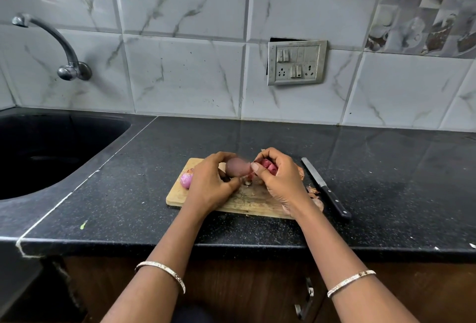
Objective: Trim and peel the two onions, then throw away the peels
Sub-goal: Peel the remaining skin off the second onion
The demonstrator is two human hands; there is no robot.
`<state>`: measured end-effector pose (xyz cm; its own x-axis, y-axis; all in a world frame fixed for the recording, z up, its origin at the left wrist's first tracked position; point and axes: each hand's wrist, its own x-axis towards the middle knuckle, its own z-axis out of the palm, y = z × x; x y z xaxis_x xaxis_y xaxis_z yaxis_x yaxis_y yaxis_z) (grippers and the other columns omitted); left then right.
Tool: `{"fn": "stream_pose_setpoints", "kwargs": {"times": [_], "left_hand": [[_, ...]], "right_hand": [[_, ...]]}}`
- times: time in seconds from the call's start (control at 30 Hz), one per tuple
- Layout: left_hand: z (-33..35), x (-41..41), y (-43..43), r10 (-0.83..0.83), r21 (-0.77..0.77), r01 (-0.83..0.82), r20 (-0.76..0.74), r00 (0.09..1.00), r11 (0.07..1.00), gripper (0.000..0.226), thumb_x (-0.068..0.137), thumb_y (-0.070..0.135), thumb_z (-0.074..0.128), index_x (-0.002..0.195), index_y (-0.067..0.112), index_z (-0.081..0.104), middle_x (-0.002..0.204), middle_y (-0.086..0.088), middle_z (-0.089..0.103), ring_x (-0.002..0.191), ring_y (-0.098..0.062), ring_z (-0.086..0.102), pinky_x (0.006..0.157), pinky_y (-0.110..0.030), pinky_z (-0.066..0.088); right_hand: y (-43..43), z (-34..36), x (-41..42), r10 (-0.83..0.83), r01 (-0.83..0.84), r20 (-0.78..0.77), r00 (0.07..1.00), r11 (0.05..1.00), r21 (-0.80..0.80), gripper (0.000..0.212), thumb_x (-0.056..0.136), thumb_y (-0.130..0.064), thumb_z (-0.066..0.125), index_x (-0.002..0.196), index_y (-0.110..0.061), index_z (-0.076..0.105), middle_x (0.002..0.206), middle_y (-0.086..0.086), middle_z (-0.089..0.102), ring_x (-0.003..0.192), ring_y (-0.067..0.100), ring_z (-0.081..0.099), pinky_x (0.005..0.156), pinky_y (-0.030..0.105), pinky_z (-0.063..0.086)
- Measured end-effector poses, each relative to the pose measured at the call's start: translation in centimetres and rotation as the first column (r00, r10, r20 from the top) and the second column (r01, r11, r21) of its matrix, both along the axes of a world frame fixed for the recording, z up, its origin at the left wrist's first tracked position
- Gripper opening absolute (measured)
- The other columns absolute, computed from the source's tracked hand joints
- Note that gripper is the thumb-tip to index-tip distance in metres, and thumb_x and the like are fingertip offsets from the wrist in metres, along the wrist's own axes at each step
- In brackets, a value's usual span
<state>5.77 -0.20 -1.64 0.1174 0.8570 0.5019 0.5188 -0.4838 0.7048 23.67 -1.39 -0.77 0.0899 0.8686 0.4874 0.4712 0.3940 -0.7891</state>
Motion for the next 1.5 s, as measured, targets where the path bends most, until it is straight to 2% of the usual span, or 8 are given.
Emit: {"fn": "stream_pose_setpoints", "kwargs": {"times": [0.17, 0.3, 0.43, 0.7, 0.9, 1.1, 1.33, 1.5], "left_hand": [[-0.2, -0.1, 0.1, 0.010, -0.029, -0.009, 0.037, 0.999, 1.000, 0.049, 0.073, 0.023, 0.087, 0.117, 0.026, 0.066, 0.097, 0.017, 0.071, 0.066, 0.001, 0.067, 0.061, -0.011, 0.047], [0.0, -0.1, -0.1, 0.005, -0.018, -0.004, 0.025, 1.000, 1.000, 0.050, 0.074, 0.023, 0.088, 0.119, 0.027, 0.067, 0.100, 0.021, 0.066, 0.069, 0.000, 0.066, 0.063, -0.007, 0.047], [0.0, 0.0, -0.2, 0.006, 0.034, -0.005, -0.010, 1.000, 0.999, 0.050, 0.074, 0.023, 0.087, 0.120, 0.026, 0.069, 0.108, 0.013, 0.069, 0.072, -0.001, 0.066, 0.066, -0.003, 0.044], [0.2, 0.0, -0.5, 0.008, 0.114, -0.005, -0.031, 0.999, 0.994, 0.050, 0.074, 0.013, 0.081, 0.122, 0.023, 0.071, 0.105, 0.005, 0.062, 0.074, -0.001, 0.060, 0.069, 0.000, 0.041], [0.1, 0.1, -0.5, -0.001, 0.116, 0.008, -0.057, 0.998, 0.993, 0.052, 0.075, 0.013, 0.080, 0.124, 0.025, 0.070, 0.103, 0.007, 0.060, 0.073, -0.002, 0.059, 0.067, -0.004, 0.043], [0.0, 0.1, -0.5, -0.023, 0.129, 0.033, -0.077, 0.997, 0.991, 0.053, 0.071, 0.012, 0.077, 0.123, 0.025, 0.071, 0.102, 0.006, 0.060, 0.077, -0.002, 0.057, 0.068, -0.004, 0.042], [0.0, 0.2, -0.5, -0.043, 0.156, 0.052, -0.062, 0.997, 0.986, 0.053, 0.069, 0.014, 0.074, 0.121, 0.024, 0.070, 0.107, 0.008, 0.063, 0.083, -0.005, 0.058, 0.075, -0.023, 0.051], [0.0, 0.1, -0.4, -0.066, 0.164, 0.078, -0.076, 0.995, 0.983, 0.052, 0.068, 0.013, 0.074, 0.117, 0.026, 0.069, 0.111, 0.010, 0.065, 0.091, -0.001, 0.059, 0.080, -0.007, 0.045]], "right_hand": [[-0.1, 0.1, 0.1, -0.221, 0.227, -0.094, 0.971, 0.972, 0.066, 0.010, 0.087, -0.022, 0.076, 0.086, -0.019, 0.066, 0.080, -0.007, 0.070, 0.072, 0.000, 0.061, 0.065, 0.017, 0.050], [0.1, 0.1, 0.2, -0.330, 0.330, -0.010, 0.944, 0.941, 0.074, 0.018, 0.089, -0.011, 0.070, 0.103, -0.020, 0.062, 0.098, -0.006, 0.068, 0.090, 0.008, 0.063, 0.082, 0.027, 0.053], [0.1, -0.1, -0.1, -0.373, 0.359, 0.168, 0.913, 0.927, 0.108, 0.029, 0.087, -0.026, 0.070, 0.113, -0.019, 0.061, 0.112, -0.003, 0.062, 0.110, 0.017, 0.053, 0.092, 0.036, 0.046], [-0.7, 0.2, -1.4, -0.153, 0.020, 0.392, 0.907, 0.946, 0.323, 0.025, 0.088, -0.031, 0.067, 0.106, -0.016, 0.075, 0.104, -0.005, 0.073, 0.104, 0.014, 0.060, 0.092, 0.034, 0.050], [-0.6, 0.0, -1.4, -0.161, 0.030, 0.368, 0.916, 0.941, 0.336, 0.020, 0.088, -0.024, 0.069, 0.103, -0.016, 0.080, 0.097, -0.002, 0.078, 0.092, 0.015, 0.065, 0.099, 0.041, 0.051], [-0.5, -0.2, -1.3, -0.218, 0.076, 0.385, 0.897, 0.933, 0.351, 0.014, 0.087, -0.021, 0.066, 0.091, -0.016, 0.079, 0.084, -0.003, 0.075, 0.083, 0.017, 0.061, 0.087, 0.042, 0.053], [-0.4, -0.1, -1.3, -0.286, 0.116, 0.423, 0.859, 0.916, 0.384, 0.007, 0.091, -0.016, 0.065, 0.091, -0.013, 0.071, 0.087, -0.003, 0.070, 0.086, 0.015, 0.056, 0.071, 0.020, 0.036], [-0.1, -0.1, -1.1, -0.270, 0.125, 0.424, 0.865, 0.932, 0.340, 0.007, 0.094, -0.017, 0.063, 0.093, -0.013, 0.069, 0.089, -0.002, 0.069, 0.088, 0.015, 0.055, 0.072, 0.022, 0.036]]}}
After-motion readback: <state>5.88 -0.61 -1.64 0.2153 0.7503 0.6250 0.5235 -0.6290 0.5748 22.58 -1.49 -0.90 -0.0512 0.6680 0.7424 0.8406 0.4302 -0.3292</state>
